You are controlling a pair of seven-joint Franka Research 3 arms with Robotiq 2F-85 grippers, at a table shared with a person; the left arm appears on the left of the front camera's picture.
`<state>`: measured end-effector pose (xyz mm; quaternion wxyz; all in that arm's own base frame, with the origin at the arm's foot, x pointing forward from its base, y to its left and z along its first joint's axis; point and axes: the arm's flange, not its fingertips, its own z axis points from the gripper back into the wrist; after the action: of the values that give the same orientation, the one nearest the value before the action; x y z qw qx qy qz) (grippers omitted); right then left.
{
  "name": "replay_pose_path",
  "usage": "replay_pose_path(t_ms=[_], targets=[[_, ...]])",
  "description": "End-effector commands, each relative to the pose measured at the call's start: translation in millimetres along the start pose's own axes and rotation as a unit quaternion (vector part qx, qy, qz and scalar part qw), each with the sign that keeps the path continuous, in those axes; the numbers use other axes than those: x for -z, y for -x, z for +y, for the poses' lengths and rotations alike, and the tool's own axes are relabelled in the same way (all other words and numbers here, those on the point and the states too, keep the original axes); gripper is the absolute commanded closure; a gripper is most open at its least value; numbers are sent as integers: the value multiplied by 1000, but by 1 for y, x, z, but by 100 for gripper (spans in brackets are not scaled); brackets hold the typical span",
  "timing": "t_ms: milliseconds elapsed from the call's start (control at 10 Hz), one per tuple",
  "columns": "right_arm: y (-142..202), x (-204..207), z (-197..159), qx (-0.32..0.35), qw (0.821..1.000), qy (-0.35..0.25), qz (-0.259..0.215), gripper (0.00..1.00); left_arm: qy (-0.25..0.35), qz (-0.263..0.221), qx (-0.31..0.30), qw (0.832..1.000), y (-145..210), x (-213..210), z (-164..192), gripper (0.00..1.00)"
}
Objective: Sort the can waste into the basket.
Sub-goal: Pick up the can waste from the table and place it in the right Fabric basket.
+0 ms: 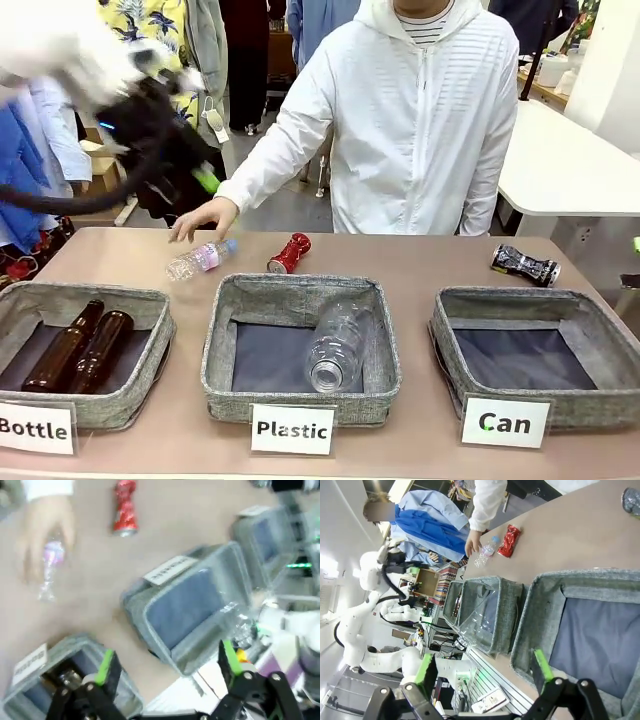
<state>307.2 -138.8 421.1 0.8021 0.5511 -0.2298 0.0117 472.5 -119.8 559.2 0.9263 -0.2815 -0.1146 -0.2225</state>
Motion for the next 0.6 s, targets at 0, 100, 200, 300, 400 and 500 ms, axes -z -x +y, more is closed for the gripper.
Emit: replay_pose_path(t_ms=[0,100,200,300,400,500], targets=[[-3,1,0,-13,1000,-11,-12,0,215,-31,68,974,97,-79,103,0],[-3,1,0,-13,1000,-11,-12,0,284,-69,51,955,128,-94,146,0],[-3,1,0,-13,1000,-11,-12,0,325,-101,19,940,150,-90,175,0],[-3,1,0,-13,1000,-11,-12,0,344,-110,10,933,165,-80,195,0],[-3,1,0,-13,1000,-11,-12,0,363,-118,1,924,172,-76,210,0],[-3,1,0,-13,1000,-11,-12,0,374,-120,6,920,178,-71,217,0]])
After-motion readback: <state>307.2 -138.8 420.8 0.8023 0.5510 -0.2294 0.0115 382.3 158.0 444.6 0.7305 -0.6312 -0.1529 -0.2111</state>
